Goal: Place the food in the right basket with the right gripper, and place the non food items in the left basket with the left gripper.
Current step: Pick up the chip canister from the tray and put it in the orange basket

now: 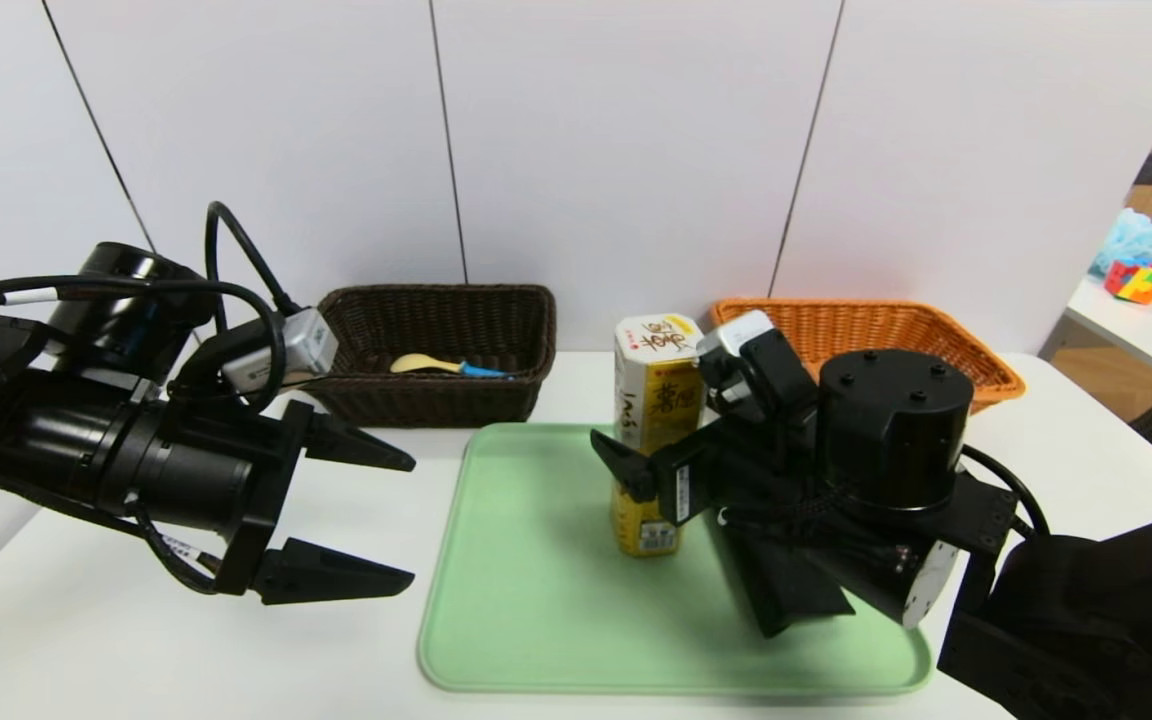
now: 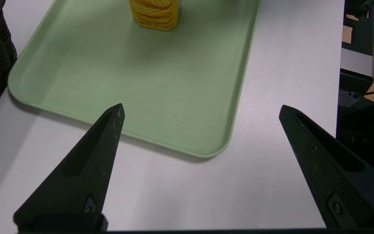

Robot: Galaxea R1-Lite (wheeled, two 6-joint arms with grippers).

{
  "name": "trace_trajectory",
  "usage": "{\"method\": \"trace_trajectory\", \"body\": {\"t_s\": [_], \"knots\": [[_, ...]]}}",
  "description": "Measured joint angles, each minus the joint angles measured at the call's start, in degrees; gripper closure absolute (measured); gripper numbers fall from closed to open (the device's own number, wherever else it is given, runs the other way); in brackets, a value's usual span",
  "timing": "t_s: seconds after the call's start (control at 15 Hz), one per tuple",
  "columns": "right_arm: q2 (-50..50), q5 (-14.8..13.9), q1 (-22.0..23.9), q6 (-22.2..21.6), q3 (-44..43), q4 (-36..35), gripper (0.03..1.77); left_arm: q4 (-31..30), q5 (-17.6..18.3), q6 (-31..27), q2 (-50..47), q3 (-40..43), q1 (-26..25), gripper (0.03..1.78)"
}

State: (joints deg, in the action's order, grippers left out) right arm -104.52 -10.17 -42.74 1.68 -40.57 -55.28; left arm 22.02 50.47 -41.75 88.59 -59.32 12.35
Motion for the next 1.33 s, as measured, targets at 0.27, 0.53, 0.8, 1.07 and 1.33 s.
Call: {"method": "trace_trajectory", "body": {"t_s": [0.27, 0.53, 0.8, 1.07, 1.33], "knots": [[-0.8, -3.2, -0.6, -0.4, -0.2, -0.3, 0.1, 0.0, 0.0, -0.1, 0.4, 0.0, -0.2, 0.12], [-0.9, -5.5, -1.2, -0.7, -0.7, -3.2, 0.1, 0.0, 0.1, -0.2, 0.5, 0.1, -0.3, 0.12], [-0.9, -6.0, -1.2, -0.7, -0.9, -3.3, 0.1, 0.0, 0.1, -0.2, 0.5, 0.1, -0.2, 0.12], [-0.9, -6.4, -1.2, -0.8, -0.8, -3.5, 0.26, 0.0, 0.1, -0.2, 0.5, 0.1, -0.2, 0.12], [-1.0, -6.4, -1.3, -0.8, -0.7, -3.6, 0.83, 0.0, 0.0, -0.2, 0.5, 0.1, -0.2, 0.12]]}}
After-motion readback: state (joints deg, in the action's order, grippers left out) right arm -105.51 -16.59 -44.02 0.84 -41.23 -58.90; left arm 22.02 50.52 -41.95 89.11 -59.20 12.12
